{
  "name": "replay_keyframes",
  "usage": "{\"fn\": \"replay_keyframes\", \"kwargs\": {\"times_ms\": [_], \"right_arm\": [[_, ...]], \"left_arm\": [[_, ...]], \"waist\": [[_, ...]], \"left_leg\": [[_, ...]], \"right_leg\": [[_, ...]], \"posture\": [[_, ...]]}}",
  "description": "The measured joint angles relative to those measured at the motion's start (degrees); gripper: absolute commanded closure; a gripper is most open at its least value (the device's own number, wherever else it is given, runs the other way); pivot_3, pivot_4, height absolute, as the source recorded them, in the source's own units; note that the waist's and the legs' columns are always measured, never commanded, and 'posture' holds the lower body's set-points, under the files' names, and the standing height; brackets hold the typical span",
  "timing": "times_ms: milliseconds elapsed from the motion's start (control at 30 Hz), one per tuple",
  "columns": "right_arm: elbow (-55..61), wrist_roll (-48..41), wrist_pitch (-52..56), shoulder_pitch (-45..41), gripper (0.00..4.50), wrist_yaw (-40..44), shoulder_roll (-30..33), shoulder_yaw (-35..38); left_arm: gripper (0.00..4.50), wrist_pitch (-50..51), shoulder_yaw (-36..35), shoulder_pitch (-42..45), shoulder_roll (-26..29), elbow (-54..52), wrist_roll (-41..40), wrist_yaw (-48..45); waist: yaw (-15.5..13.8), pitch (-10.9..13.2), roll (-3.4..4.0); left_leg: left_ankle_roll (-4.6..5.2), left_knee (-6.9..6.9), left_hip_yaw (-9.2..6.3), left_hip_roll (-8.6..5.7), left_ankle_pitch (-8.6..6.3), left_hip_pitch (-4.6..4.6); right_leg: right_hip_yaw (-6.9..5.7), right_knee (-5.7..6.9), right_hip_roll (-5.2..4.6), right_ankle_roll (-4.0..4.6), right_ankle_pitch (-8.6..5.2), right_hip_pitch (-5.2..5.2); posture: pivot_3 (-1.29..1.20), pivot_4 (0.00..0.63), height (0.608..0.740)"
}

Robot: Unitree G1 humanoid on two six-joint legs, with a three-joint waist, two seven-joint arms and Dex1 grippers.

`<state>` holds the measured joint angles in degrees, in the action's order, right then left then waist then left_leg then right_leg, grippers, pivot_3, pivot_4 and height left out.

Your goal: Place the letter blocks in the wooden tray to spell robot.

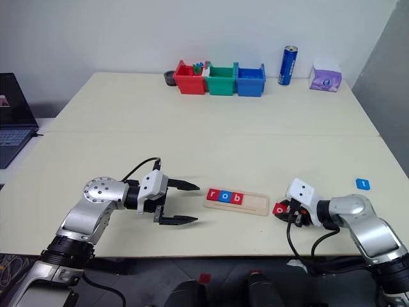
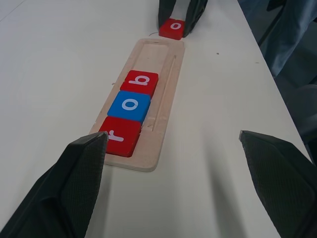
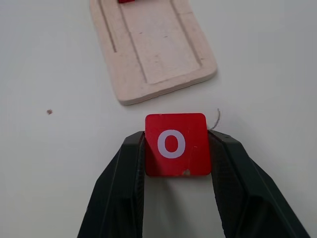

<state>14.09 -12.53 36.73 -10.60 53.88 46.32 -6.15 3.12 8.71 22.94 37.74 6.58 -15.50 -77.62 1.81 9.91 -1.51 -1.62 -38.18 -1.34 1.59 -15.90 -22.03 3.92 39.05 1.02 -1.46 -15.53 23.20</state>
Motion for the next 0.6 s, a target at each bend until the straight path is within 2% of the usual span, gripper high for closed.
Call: {"fn": "replay_keyframes", "kwargs": {"times_ms": [267,600], "right_arm": [[9.31,-1.67,14.98,6.08,3.05,-17.71,-11.14,10.14],[21.51,0.5,26.19,10.02,3.05,-42.5,-34.59,16.3]], "left_arm": [[0.0,0.01,0.0,-0.13,0.01,-0.32,-0.01,0.37],[0.0,-0.01,0.02,-0.12,-0.4,-0.32,-0.02,0.44]], "waist": [[-0.12,-0.01,-0.01],[-0.07,-0.03,0.01]], "left_leg": [[0.0,0.01,-0.03,0.0,0.0,-0.03],[-0.01,0.07,-0.05,0.02,0.0,-0.03]], "right_leg": [[0.03,-0.01,-0.04,-0.02,-0.01,0.01],[0.03,-0.01,-0.03,-0.01,-0.03,0.06]], "posture": [[0.0,0.15,0.74],[0.0,0.15,0.74]]}}
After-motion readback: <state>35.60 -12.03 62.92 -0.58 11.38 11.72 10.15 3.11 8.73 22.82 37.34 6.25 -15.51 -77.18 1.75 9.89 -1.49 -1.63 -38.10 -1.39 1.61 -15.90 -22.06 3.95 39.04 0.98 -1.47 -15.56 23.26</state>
